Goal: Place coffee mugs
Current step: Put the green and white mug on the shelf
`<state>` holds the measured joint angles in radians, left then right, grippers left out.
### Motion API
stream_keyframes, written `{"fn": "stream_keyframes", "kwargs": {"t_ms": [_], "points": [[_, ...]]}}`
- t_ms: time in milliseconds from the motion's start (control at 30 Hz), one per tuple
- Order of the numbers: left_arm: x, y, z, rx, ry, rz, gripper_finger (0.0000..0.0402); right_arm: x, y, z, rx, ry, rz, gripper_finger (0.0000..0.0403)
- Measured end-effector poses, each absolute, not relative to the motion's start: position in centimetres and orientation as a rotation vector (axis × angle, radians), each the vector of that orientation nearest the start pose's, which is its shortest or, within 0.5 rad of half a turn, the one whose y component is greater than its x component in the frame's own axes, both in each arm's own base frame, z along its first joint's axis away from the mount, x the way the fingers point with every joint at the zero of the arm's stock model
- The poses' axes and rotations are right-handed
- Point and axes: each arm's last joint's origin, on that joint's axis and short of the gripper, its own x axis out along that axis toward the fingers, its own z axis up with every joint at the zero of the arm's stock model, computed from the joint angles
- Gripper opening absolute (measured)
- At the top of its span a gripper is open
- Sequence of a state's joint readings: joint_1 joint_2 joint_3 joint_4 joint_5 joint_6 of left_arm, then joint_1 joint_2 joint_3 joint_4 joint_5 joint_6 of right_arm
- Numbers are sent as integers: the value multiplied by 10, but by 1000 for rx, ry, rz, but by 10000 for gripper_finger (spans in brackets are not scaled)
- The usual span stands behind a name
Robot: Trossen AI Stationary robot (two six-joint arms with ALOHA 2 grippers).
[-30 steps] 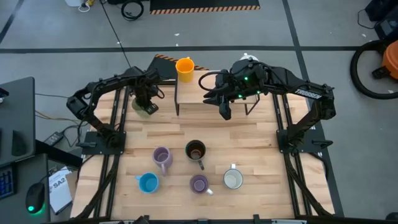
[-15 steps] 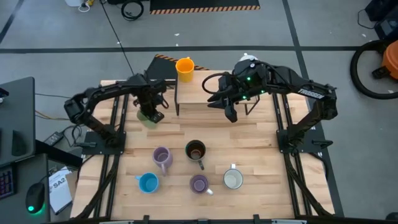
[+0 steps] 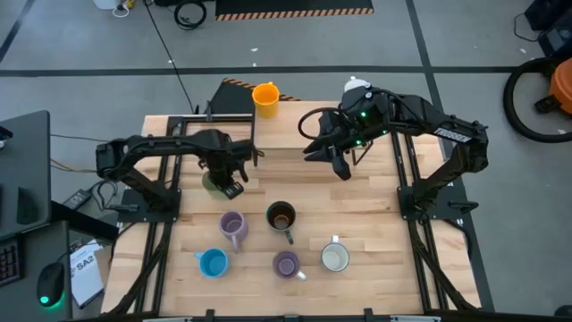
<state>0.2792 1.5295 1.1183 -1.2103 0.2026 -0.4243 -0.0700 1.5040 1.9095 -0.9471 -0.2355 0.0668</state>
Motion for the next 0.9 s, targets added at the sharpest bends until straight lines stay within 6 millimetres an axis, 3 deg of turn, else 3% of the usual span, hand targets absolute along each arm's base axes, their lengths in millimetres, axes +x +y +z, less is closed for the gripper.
{"fn": "stream_keyframes", "kwargs": {"t_ms": [300, 667, 900], "points": [[259, 46, 228, -539, 1474, 362, 29, 286, 5, 469, 125, 545, 207, 102], [262, 41, 228, -176, 1476, 29, 29, 285, 25, 469, 129, 552, 212, 102], [264, 32, 228, 167, 1474, -194, 30, 286, 33, 471, 136, 538, 195, 102]]}}
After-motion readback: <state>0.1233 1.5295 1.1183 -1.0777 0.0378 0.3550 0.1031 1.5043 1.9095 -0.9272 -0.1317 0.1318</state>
